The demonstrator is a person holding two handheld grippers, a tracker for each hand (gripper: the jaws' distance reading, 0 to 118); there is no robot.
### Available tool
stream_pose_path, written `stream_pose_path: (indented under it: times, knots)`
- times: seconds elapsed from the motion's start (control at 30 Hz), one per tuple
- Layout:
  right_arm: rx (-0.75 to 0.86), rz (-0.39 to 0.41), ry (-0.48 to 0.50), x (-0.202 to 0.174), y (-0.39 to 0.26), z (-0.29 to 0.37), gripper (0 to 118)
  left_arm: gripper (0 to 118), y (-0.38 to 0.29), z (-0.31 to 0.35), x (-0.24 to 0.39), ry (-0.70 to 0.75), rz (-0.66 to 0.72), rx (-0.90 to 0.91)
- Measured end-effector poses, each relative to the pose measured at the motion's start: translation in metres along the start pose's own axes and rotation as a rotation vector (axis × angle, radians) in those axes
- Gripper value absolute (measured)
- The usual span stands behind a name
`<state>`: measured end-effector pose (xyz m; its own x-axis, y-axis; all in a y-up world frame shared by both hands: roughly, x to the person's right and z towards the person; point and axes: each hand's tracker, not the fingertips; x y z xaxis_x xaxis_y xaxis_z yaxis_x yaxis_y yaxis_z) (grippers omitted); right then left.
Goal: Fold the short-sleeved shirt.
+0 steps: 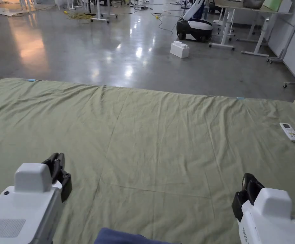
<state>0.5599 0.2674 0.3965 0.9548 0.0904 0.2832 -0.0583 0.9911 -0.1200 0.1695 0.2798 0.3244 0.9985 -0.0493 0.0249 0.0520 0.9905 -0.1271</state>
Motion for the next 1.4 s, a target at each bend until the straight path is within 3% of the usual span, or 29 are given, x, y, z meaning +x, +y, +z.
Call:
stream_pose_path:
  times: [0.2, 0.47, 0.67, 0.77, 0.83, 0.87, 0.93, 1.07, 1.4]
  knots:
    - [-0.064, -0.024, 0.048, -0.012, -0.008, 0.021, 0, 6, -0.016, 0.003, -0.022, 0.005, 0.012, -0.078]
    - [-0.298, 0.032, 0.336, -0.107, -0.083, 0.058, 0, 6, -0.068, 0.010, -0.035, -0.090, 0.058, -0.264]
    - [-0.402, 0.145, 0.382, -0.153, -0.134, 0.051, 0, 7, -0.105, -0.001, -0.037, -0.228, 0.135, -0.488]
    - [-0.442, 0.186, 0.327, -0.158, -0.154, 0.041, 0, 23, -0.123, -0.011, -0.045, -0.310, 0.270, -0.566]
    - [-0.463, 0.174, 0.296, -0.152, -0.162, 0.036, 0, 47, -0.132, -0.017, -0.048, -0.360, 0.315, -0.618]
    - [-0.462, 0.180, 0.289, -0.151, -0.164, 0.035, 0, 67, -0.136, -0.021, -0.049, -0.389, 0.331, -0.648]
    - [-0.458, 0.203, 0.284, -0.149, -0.164, 0.037, 0, 81, -0.143, -0.028, -0.051, -0.460, 0.367, -0.684]
    - [-0.465, 0.210, 0.262, -0.147, -0.168, 0.036, 0, 89, -0.156, -0.046, -0.054, -0.598, 0.485, -0.741]
    - [-0.460, 0.208, 0.263, -0.143, -0.171, 0.037, 0, 90, -0.202, -0.092, -0.030, -0.790, 0.597, -1.040]
